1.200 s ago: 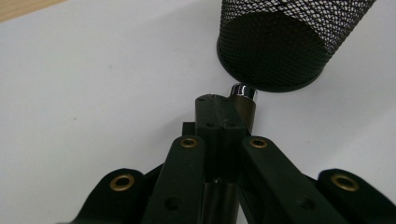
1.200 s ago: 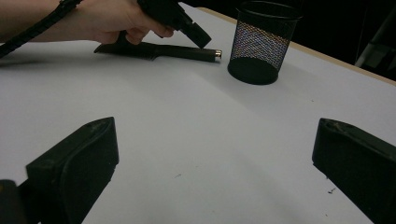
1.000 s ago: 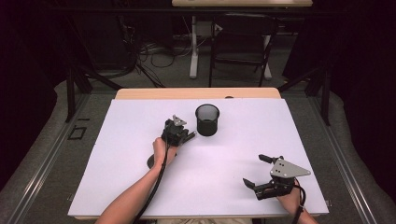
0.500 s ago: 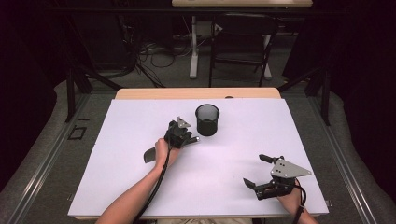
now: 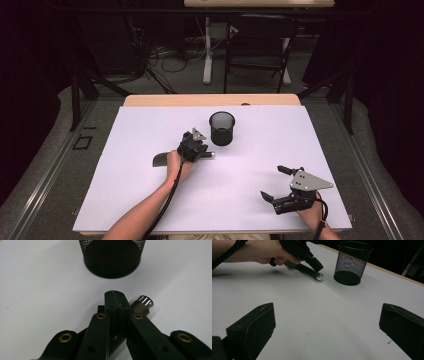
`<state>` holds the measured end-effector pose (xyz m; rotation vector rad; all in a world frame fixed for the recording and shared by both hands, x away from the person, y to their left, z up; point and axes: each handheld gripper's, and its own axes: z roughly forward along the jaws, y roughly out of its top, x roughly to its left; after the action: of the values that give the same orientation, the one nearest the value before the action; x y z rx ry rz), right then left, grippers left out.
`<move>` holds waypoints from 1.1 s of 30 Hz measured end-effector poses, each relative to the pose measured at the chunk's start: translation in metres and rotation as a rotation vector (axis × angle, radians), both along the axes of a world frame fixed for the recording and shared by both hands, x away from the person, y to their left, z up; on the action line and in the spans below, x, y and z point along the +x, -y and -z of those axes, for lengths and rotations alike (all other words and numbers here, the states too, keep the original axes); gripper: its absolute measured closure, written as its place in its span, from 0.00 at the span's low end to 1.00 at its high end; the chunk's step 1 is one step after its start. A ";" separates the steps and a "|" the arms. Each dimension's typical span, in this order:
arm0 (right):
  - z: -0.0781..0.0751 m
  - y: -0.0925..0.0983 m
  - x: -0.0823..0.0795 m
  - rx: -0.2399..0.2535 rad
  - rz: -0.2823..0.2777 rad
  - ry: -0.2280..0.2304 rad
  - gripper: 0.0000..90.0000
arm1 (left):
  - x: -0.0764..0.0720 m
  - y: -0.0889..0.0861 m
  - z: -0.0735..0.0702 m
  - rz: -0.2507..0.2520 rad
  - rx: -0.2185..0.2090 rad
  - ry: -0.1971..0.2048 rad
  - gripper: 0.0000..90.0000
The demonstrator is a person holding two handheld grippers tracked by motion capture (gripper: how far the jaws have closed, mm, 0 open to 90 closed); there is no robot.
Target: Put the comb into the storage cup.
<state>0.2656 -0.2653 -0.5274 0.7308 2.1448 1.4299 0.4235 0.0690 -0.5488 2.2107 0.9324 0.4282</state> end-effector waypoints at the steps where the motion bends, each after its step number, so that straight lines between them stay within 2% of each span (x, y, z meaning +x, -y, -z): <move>1: 0.000 0.000 0.000 0.000 0.000 0.000 0.00 | -0.001 0.000 0.000 0.006 0.002 -0.001 1.00; 17: -0.001 0.000 0.000 -0.003 0.003 0.001 0.00 | -0.013 0.007 -0.001 0.069 0.039 -0.005 1.00; 33: 0.000 0.000 -0.001 -0.004 0.001 -0.001 0.00 | -0.027 0.007 -0.002 0.107 0.044 -0.013 1.00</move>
<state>0.2650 -0.2654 -0.5270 0.7312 2.1476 1.4251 0.3963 0.0618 -0.5467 2.2936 0.8139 0.3873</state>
